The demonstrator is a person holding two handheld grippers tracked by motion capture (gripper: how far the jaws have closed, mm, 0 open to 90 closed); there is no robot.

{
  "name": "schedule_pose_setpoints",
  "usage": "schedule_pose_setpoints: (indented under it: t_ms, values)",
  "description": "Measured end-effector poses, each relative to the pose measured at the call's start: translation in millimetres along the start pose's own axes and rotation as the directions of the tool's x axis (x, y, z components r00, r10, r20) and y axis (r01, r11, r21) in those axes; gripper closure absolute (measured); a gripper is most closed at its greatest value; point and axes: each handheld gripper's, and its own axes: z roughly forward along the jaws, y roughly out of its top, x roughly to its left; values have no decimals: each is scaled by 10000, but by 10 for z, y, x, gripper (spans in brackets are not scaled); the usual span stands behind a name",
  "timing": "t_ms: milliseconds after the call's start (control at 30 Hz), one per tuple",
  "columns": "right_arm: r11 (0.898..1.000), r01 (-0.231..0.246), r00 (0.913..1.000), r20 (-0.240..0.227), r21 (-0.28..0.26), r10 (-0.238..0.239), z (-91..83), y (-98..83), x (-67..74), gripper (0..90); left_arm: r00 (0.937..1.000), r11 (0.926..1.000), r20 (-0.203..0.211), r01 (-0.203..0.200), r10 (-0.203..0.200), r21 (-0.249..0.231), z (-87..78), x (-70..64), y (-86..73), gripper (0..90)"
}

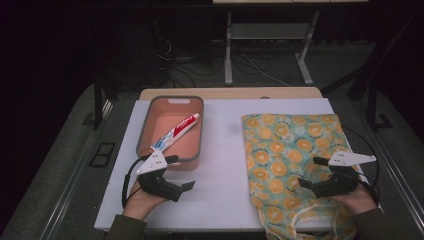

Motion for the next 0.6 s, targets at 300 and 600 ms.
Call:
schedule_pose_setpoints:
  t_ms: [300, 600]
  values:
    - [9986, 270, 9991, -339, 457, -255, 67, 17, 95, 36, 10000, 10000, -34, -6, 6, 1, 1, -24, 2, 0]
    - [9946, 670, 9921, -1115, 795, -579, 153, 76, 275, 140, 9999, 9999, -23, -114, 114, 32, 3, -40, 12, 0]
